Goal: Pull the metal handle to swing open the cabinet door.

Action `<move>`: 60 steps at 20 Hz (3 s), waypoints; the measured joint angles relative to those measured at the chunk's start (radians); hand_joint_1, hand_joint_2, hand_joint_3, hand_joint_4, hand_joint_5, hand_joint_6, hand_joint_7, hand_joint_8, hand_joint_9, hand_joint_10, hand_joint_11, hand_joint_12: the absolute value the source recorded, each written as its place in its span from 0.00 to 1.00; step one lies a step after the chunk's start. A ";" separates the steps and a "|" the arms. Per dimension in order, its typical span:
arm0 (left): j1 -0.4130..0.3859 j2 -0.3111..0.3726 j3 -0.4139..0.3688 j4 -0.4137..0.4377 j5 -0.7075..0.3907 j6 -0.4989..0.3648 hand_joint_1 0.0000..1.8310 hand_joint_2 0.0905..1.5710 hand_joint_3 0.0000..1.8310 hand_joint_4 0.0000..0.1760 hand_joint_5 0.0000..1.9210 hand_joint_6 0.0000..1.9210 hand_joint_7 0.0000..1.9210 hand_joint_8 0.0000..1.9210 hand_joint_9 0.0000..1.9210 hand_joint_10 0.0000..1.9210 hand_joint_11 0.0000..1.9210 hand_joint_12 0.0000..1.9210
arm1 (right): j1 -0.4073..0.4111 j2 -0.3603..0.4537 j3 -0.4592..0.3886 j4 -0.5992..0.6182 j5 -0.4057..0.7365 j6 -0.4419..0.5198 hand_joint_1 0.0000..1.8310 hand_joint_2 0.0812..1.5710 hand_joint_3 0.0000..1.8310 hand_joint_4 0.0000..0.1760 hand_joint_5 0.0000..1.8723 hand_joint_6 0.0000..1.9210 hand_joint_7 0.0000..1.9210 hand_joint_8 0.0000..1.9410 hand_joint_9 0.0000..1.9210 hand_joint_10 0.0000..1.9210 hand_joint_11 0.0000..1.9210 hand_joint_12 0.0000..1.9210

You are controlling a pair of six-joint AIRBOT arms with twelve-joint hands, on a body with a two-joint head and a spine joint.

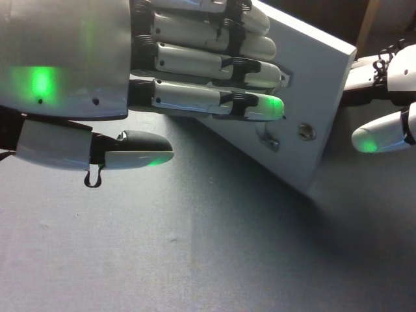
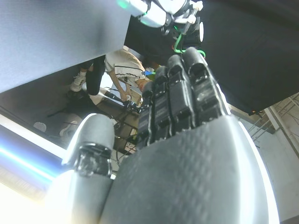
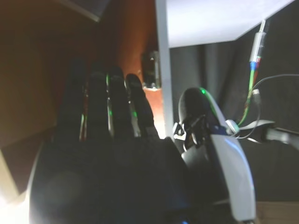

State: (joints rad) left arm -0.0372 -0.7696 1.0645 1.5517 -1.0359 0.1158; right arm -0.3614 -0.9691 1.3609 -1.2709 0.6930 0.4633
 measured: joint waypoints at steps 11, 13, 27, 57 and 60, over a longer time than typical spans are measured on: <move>0.000 0.000 0.000 0.000 0.001 0.000 0.00 1.00 0.12 0.00 0.07 0.00 0.10 0.00 0.10 0.00 0.00 0.25 | -0.006 -0.008 -0.034 0.098 0.084 -0.184 0.00 0.97 0.00 0.00 0.05 0.00 0.08 0.00 0.07 0.00 0.00 0.24; 0.000 0.000 0.000 0.000 0.000 0.000 0.00 1.00 0.12 0.00 0.08 0.00 0.10 0.00 0.11 0.00 0.00 0.26 | -0.006 -0.009 -0.044 0.097 0.090 -0.211 0.00 0.97 0.00 0.00 0.06 0.00 0.08 0.00 0.07 0.00 0.00 0.24; 0.000 0.000 0.000 0.000 0.000 0.000 0.00 1.00 0.13 0.00 0.09 0.00 0.11 0.00 0.11 0.00 0.00 0.29 | -0.047 -0.036 -0.102 0.122 0.177 -0.401 0.00 0.97 0.00 0.00 0.05 0.00 0.07 0.00 0.07 0.00 0.00 0.22; 0.000 0.000 0.000 0.000 0.000 0.000 0.00 1.00 0.14 0.00 0.10 0.00 0.12 0.00 0.12 0.00 0.00 0.31 | -0.014 -0.201 -0.113 0.212 0.157 -0.506 0.00 0.97 0.00 0.00 0.05 0.00 0.07 0.00 0.06 0.00 0.00 0.22; 0.000 0.000 0.000 0.000 0.000 0.000 0.00 1.00 0.14 0.00 0.09 0.00 0.12 0.00 0.12 0.00 0.00 0.31 | -0.010 -0.211 -0.111 0.212 0.149 -0.506 0.00 0.97 0.00 0.00 0.04 0.00 0.07 0.00 0.06 0.00 0.00 0.21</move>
State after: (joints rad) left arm -0.0372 -0.7696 1.0645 1.5517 -1.0355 0.1158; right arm -0.3710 -1.1805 1.2495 -1.0584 0.8417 -0.0429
